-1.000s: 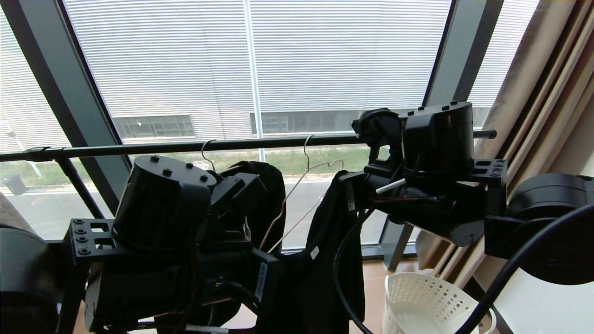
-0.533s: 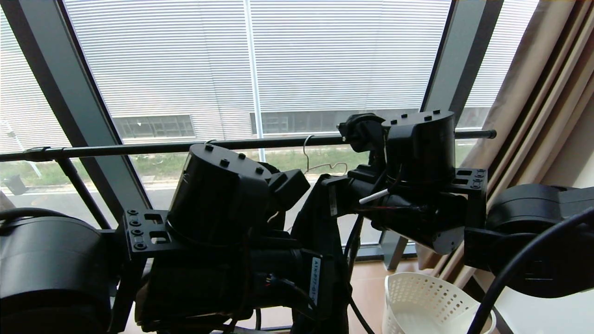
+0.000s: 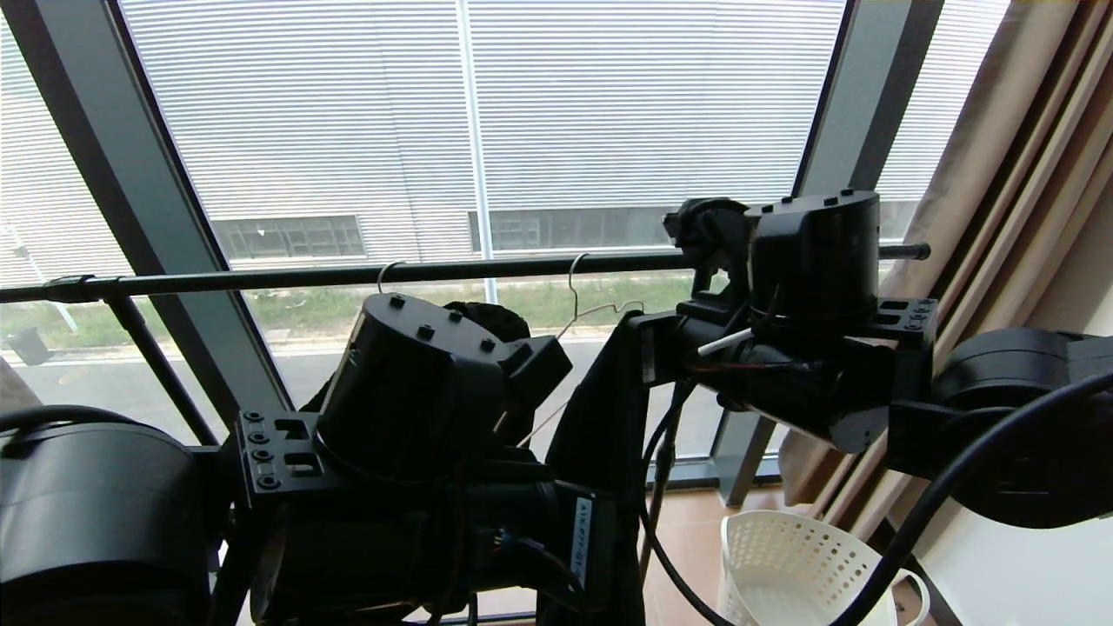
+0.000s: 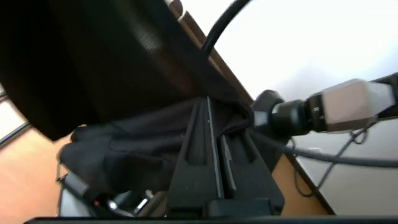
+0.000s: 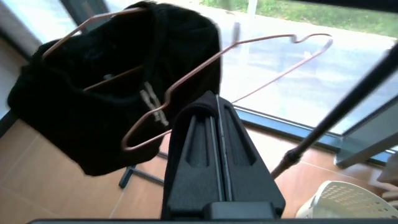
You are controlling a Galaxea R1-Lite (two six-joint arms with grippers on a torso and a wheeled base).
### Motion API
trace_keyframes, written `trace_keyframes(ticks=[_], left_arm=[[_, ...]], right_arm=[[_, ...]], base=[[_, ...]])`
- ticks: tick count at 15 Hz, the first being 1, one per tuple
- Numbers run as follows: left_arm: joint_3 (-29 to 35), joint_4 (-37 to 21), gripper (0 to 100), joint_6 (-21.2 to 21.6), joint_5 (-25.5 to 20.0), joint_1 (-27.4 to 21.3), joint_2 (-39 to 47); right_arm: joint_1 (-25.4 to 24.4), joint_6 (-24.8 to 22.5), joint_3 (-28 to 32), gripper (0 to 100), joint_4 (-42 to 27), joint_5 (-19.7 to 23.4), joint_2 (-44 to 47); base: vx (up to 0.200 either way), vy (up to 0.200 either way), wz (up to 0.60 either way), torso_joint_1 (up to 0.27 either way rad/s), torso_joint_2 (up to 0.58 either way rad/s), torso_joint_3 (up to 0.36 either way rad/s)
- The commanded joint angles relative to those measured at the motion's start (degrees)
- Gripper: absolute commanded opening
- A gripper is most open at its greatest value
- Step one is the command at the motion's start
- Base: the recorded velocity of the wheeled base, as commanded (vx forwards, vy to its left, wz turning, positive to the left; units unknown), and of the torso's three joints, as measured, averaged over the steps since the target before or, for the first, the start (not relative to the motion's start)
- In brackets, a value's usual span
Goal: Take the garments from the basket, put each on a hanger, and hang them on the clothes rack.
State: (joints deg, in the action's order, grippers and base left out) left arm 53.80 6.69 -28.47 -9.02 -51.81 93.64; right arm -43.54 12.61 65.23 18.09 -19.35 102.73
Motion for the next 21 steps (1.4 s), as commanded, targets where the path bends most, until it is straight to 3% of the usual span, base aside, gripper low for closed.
trace_keyframes(ticks=[1,3,5,8,10,14,19,20,21], left_arm=[[-2.2,0.1,0,1.4,1.2,2.9,-3.1],[-2.9,0.2,0,3.0,1.9,6.6,-4.2],[-0.9,0.4,0,3.9,4.0,10.0,-3.6],[5.4,0.7,0,3.8,3.8,11.6,-0.1],[8.8,0.7,0,3.9,3.8,11.6,2.2],[8.3,0.6,0,4.1,3.8,11.4,2.4],[9.0,0.7,0,4.0,3.9,11.0,1.6],[9.8,0.7,0,4.0,4.1,10.6,1.7],[10.2,0.7,0,4.0,4.3,9.8,1.7]], right_arm=[[2.3,-0.4,-2.8,0,-0.4,-0.2,-4.8],[2.8,-2.1,-8.5,0,-2.1,-0.3,-12.3],[2.1,-3.6,-14.7,0,-8.2,-0.5,-20.6],[-9.5,-3.4,-19.5,0,-19.1,-0.6,-27.9],[-13.0,-3.1,-19.4,0,-21.5,-0.6,-28.6],[-12.4,-3.1,-18.6,0,-20.9,-0.7,-26.2],[-7.1,-3.6,-18.6,0,-21.1,-0.3,-23.6],[-6.6,-4.7,-19.4,100,-21.1,-0.1,-23.0],[-6.0,-6.5,-20.3,100,-21.0,1.4,-22.9]], base=[[0.000,0.000,0.00,0.000,0.00,0.000],[0.000,0.000,0.00,0.000,0.00,0.000],[0.000,0.000,0.00,0.000,0.00,0.000],[0.000,0.000,0.00,0.000,0.00,0.000],[0.000,0.000,0.00,0.000,0.00,0.000],[0.000,0.000,0.00,0.000,0.00,0.000],[0.000,0.000,0.00,0.000,0.00,0.000],[0.000,0.000,0.00,0.000,0.00,0.000],[0.000,0.000,0.00,0.000,0.00,0.000]])
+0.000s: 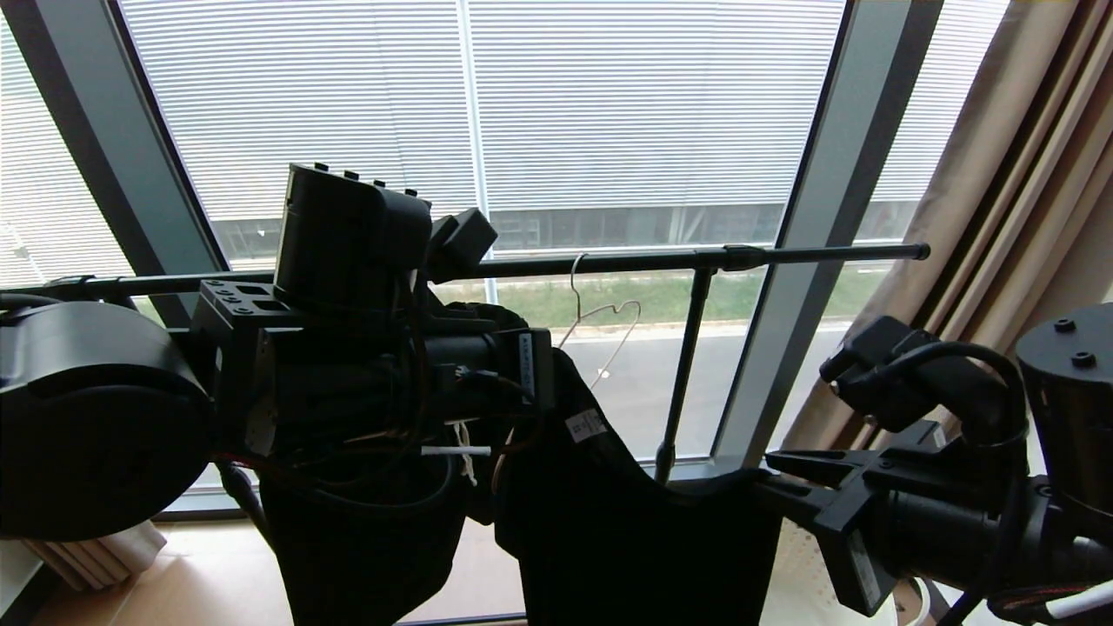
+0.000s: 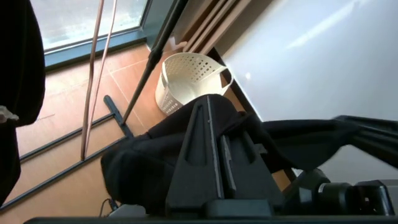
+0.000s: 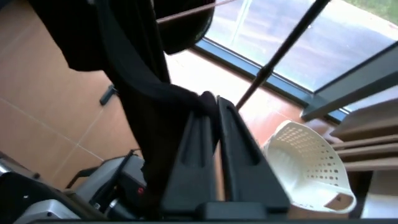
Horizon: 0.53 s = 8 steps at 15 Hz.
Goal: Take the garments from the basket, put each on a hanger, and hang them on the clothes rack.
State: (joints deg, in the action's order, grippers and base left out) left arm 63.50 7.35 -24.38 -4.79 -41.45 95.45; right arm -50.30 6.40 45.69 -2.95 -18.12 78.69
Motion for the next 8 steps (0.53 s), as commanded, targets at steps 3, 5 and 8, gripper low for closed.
trace_keyframes(ticks=[3,5,8], left_arm=[[1.4,0.0,0,0.0,2.7,-1.5,-0.2],[2.1,0.0,0,-0.1,3.3,-1.5,-0.2],[3.0,0.0,0,0.0,5.1,-1.5,-0.2]], right_arm=[[3.7,-7.3,-3.5,100,0.0,4.7,0.5],[5.4,-12.4,-5.2,100,0.2,9.2,0.4],[7.5,-21.6,-9.0,100,8.1,17.7,1.0]], base=[[0.000,0.000,0.00,0.000,0.00,0.000],[0.000,0.000,0.00,0.000,0.00,0.000],[0.000,0.000,0.00,0.000,0.00,0.000]])
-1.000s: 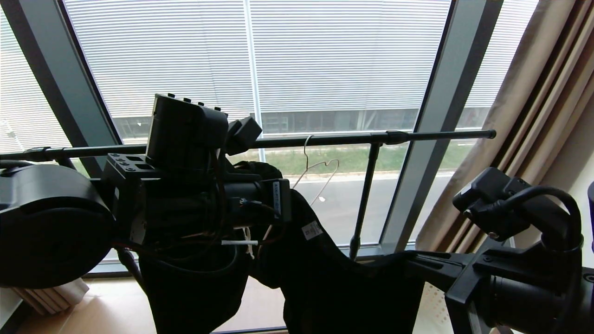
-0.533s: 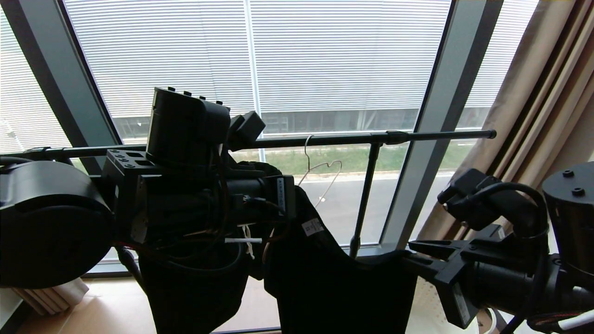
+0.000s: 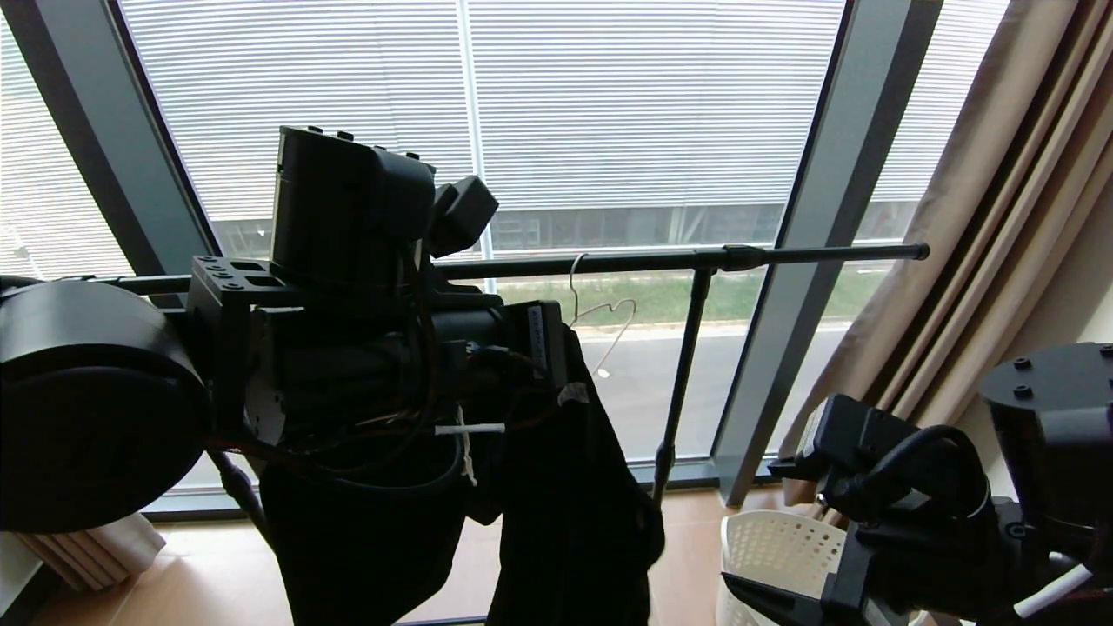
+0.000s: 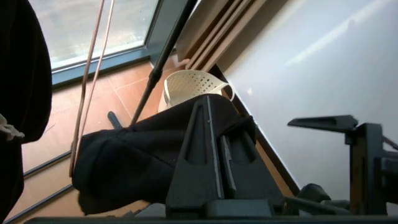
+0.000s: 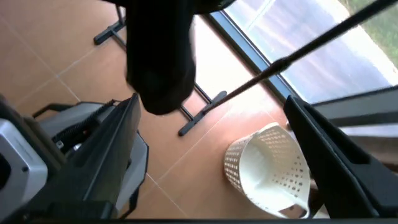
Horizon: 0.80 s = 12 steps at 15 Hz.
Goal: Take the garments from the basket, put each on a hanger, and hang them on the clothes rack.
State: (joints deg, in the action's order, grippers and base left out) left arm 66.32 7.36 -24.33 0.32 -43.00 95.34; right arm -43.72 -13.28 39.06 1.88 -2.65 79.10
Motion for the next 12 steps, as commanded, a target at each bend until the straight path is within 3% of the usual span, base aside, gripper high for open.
trace_keyframes(ticks=[1,3,4,7,9,12], left_arm=[[0.1,0.0,0,0.0,0.0,-0.1,-0.1],[0.0,-0.1,0,0.0,0.0,-0.6,0.0],[0.0,-0.1,0,0.0,0.0,-0.9,0.0],[-0.8,-0.2,0,0.1,-0.1,-1.7,-0.1],[-0.9,-0.2,0,0.1,-0.1,-1.7,-0.1],[-0.9,-0.2,0,0.1,0.0,-2.1,-0.1]], right_arm=[[0.9,-2.0,-3.6,100,6.7,3.3,1.6],[0.8,-1.7,-3.8,100,10.6,5.6,3.4],[0.1,0.8,-3.6,100,13.6,5.8,5.2],[-3.5,13.6,-3.0,100,24.7,2.3,10.0],[-3.5,14.2,-2.6,100,28.9,-0.4,12.4],[-3.5,15.8,-1.7,100,29.3,-0.5,13.5]], base=[[0.000,0.000,0.00,0.000,0.00,0.000],[0.000,0.000,0.00,0.000,0.00,0.000],[0.000,0.000,0.00,0.000,0.00,0.000],[0.000,0.000,0.00,0.000,0.00,0.000],[0.000,0.000,0.00,0.000,0.00,0.000],[0.000,0.000,0.00,0.000,0.00,0.000]])
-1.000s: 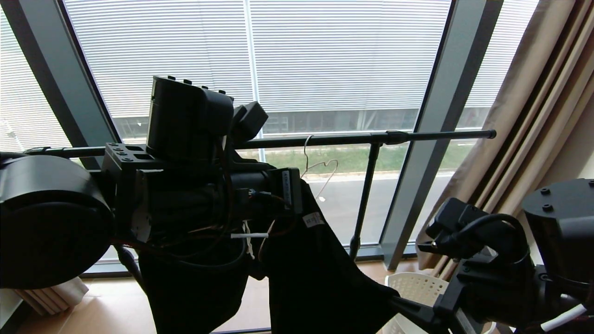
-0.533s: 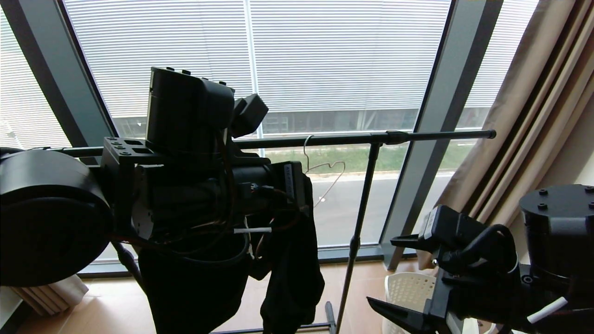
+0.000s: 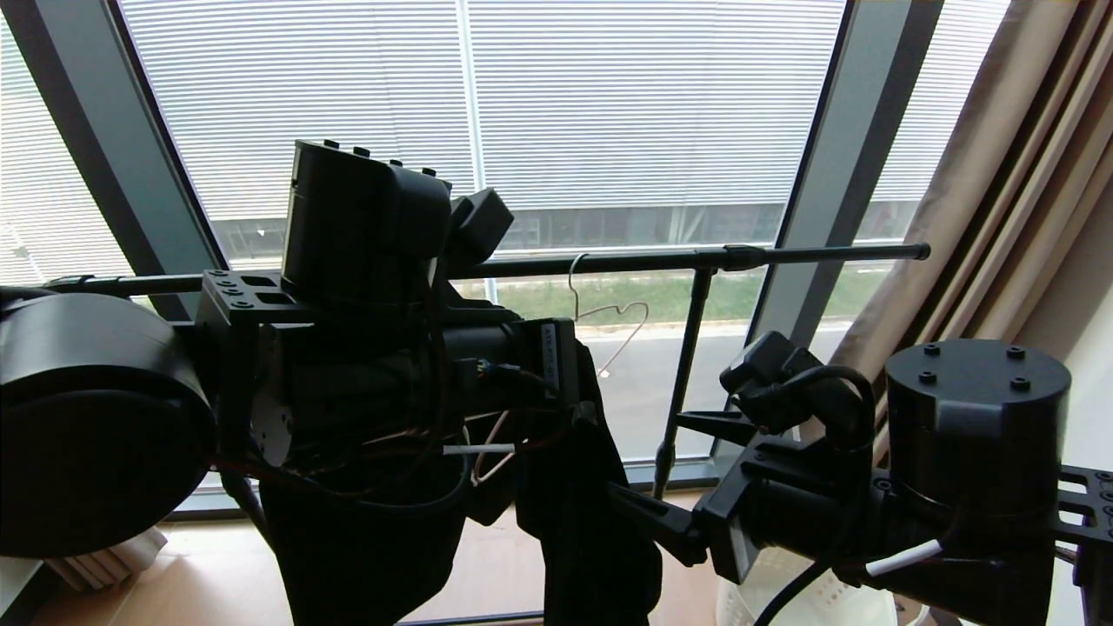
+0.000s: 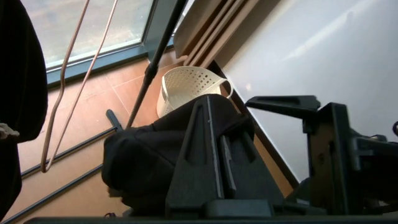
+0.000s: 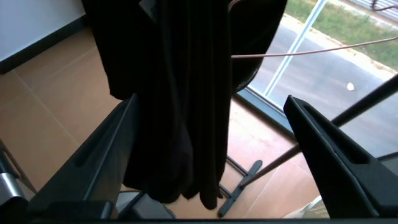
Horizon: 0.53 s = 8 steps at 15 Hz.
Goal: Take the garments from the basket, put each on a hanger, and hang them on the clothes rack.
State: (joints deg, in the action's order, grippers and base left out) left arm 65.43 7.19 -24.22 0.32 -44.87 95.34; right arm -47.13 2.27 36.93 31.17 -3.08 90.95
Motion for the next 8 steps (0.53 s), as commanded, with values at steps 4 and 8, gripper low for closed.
trace_keyframes(ticks=[4,8], left_arm=[[0.1,0.0,0,0.0,-0.1,-0.4,-0.2],[0.0,0.0,0,0.1,-0.1,-0.4,-0.6]], right_arm=[[3.6,1.4,1.8,100,1.0,-0.7,7.9],[4.9,1.3,1.7,100,3.6,-0.7,12.0]], base=[[0.000,0.000,0.00,0.000,0.00,0.000],[0.000,0.000,0.00,0.000,0.00,0.000]])
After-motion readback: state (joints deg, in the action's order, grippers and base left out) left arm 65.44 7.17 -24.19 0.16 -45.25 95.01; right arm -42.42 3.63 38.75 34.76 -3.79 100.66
